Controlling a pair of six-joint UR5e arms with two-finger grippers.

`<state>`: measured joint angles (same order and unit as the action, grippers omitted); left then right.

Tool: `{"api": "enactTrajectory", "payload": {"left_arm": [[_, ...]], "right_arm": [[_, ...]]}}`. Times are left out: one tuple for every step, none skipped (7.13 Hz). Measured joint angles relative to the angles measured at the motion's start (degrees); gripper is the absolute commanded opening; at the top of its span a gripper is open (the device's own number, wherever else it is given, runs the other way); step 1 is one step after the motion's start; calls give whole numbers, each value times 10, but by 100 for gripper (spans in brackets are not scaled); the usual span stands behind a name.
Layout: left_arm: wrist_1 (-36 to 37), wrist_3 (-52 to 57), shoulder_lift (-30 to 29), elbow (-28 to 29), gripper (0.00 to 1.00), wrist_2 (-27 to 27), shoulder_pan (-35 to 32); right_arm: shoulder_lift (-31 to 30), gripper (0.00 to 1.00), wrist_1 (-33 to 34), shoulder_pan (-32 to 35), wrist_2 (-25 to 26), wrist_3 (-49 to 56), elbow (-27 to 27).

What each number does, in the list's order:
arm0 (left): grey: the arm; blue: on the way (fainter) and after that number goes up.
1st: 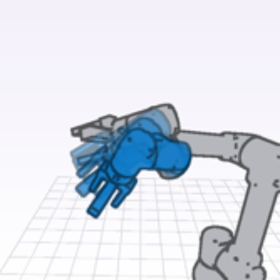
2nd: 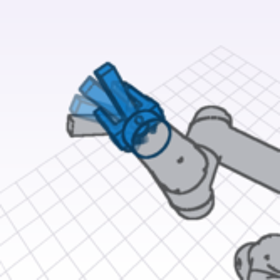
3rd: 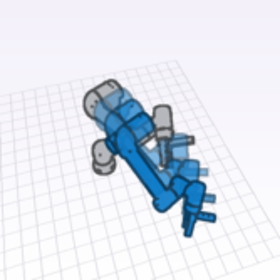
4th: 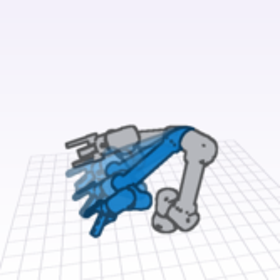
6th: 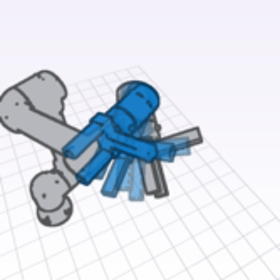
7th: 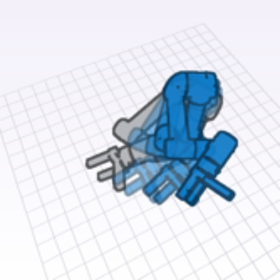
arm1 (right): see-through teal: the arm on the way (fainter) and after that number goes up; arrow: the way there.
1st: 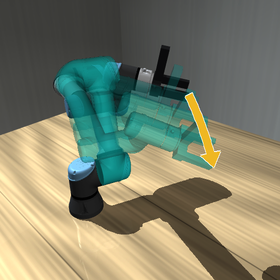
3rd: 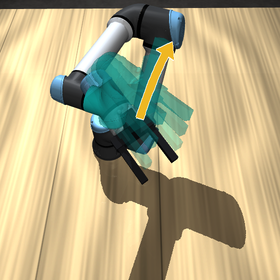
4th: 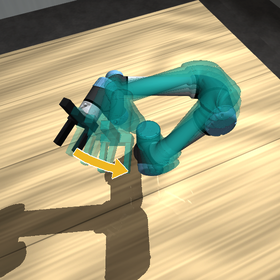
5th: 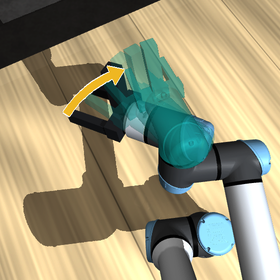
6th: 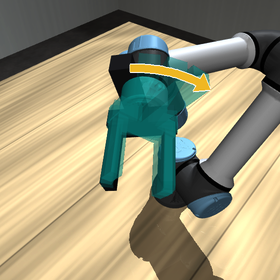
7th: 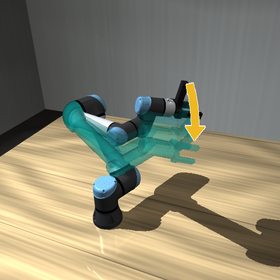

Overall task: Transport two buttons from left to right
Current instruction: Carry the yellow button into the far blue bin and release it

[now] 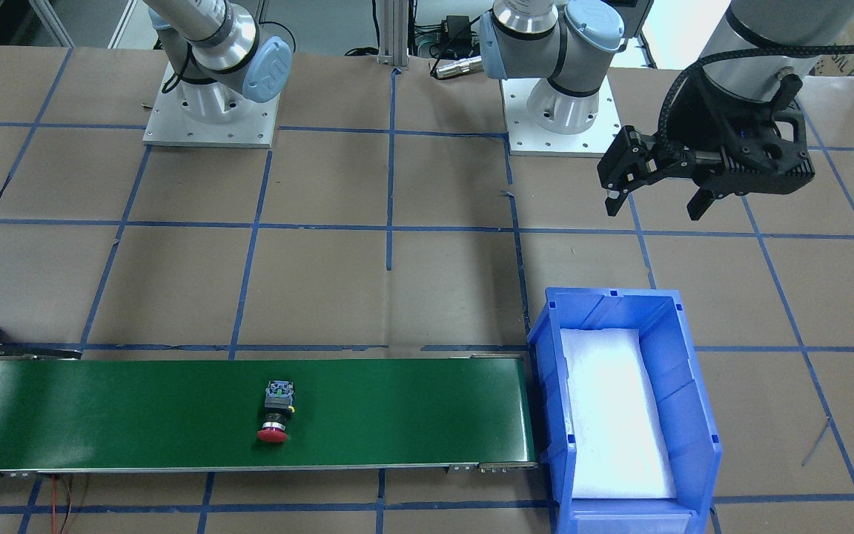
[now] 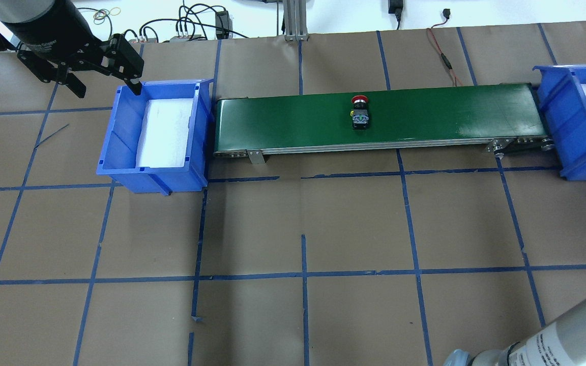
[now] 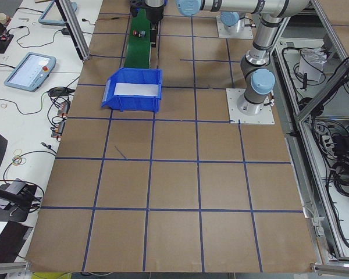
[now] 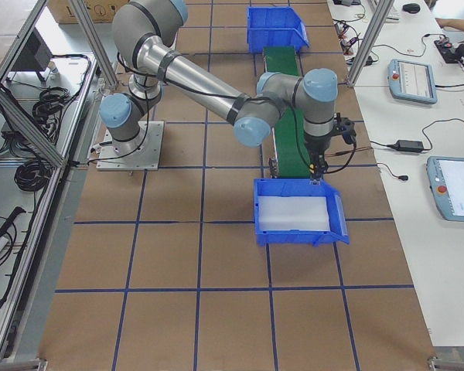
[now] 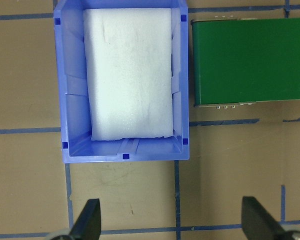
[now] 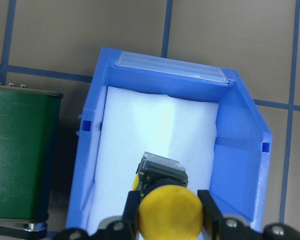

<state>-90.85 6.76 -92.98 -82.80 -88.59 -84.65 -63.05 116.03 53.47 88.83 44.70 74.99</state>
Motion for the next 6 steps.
{"api": "enactTrajectory", "payload": {"left_arm": [[0,0,0,0,100,0,0],[0,0,0,0,100,1,0],[0,0,0,0,100,1,0],[0,0,0,1,100,1,0],[0,0,-1,1,100,1,0],[1,-1,0,1,100,1,0]], "right_arm": [[17,37,7,-16,-13,42,4],[33,38,15,-25,-23,69,13],[46,40,34,-35,-32,86,32],[55,42,54,-45,-37,92,49],[62,46,64,-49,-38,94,59],[68,65,68,-51,-37,94,64]]}}
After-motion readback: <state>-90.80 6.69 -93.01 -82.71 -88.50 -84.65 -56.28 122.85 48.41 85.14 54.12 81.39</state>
